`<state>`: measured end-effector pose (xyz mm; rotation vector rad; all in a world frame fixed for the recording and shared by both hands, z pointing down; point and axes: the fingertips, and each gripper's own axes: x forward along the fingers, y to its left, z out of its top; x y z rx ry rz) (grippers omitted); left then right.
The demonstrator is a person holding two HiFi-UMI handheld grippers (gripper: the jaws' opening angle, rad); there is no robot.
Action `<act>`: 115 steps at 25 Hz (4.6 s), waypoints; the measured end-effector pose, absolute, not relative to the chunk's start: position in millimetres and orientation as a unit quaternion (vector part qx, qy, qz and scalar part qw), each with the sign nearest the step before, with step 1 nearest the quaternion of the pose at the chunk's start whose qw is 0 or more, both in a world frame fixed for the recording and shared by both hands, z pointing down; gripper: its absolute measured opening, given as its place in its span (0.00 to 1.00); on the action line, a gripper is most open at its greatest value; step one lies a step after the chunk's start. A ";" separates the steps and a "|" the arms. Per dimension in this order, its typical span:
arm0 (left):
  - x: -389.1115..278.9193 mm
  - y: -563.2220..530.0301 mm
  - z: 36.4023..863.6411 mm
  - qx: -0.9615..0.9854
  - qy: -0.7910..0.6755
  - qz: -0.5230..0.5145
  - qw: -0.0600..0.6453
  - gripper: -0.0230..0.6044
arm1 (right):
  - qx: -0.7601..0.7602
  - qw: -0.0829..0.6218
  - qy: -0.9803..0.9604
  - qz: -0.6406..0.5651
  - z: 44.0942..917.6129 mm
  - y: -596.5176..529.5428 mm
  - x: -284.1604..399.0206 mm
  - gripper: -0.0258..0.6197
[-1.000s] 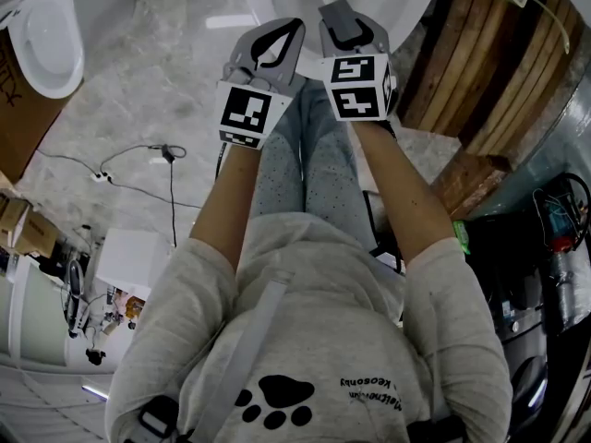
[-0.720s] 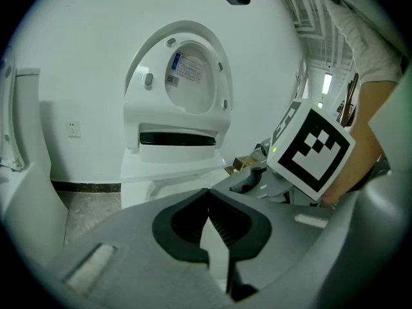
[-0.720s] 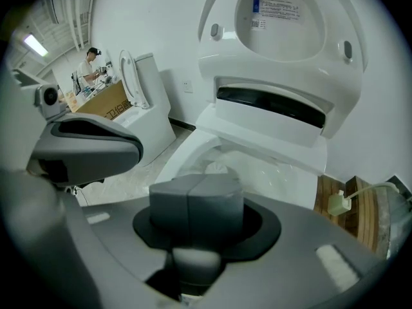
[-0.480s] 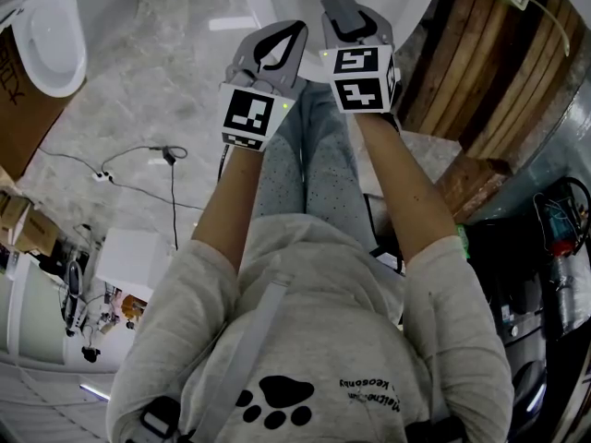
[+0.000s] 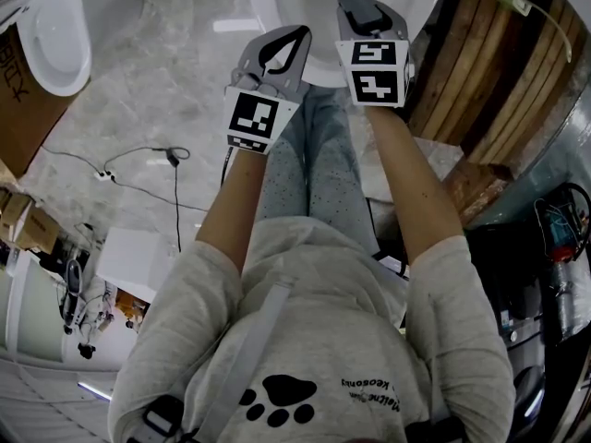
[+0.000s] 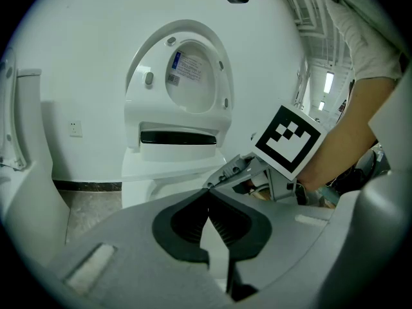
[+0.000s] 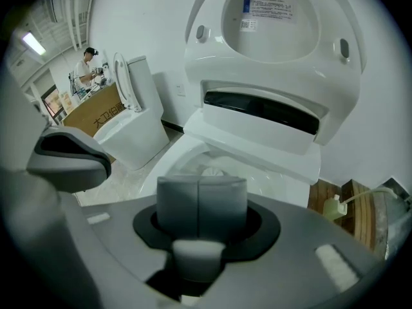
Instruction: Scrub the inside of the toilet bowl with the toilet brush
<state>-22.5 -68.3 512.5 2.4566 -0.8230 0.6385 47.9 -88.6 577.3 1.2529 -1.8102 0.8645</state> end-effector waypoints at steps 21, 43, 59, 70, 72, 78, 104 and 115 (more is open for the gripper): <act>-3.5 -64.9 511.5 0.901 -0.288 0.234 0.226 0.02 | 0.528 0.364 -0.688 0.340 575.4 -98.9 101.5 0.28; 24.1 -57.8 506.0 0.910 -0.271 0.230 0.213 0.02 | 0.572 0.363 -0.648 0.347 577.8 -76.4 155.5 0.28; 23.7 -31.7 502.8 0.913 -0.263 0.230 0.211 0.02 | 0.592 0.359 -0.617 0.374 579.7 -39.2 170.3 0.28; 15.1 -13.0 499.3 0.912 -0.270 0.228 0.210 0.02 | 0.594 0.367 -0.605 0.383 580.9 -11.8 168.8 0.28; 13.3 -10.0 499.0 0.912 -0.270 0.229 0.210 0.02 | 0.593 0.368 -0.603 0.386 581.8 -6.8 166.4 0.28; 10.3 -1.1 498.4 0.912 -0.268 0.230 0.209 0.02 | 0.590 0.370 -0.599 0.397 585.2 8.9 158.9 0.28; 6.3 15.4 496.1 0.910 -0.275 0.228 0.212 0.02 | 0.550 0.400 -0.594 0.430 601.9 68.4 113.4 0.28; 6.1 11.9 496.8 0.908 -0.278 0.227 0.215 0.02 | 0.524 0.400 -0.608 0.442 602.2 77.2 81.4 0.28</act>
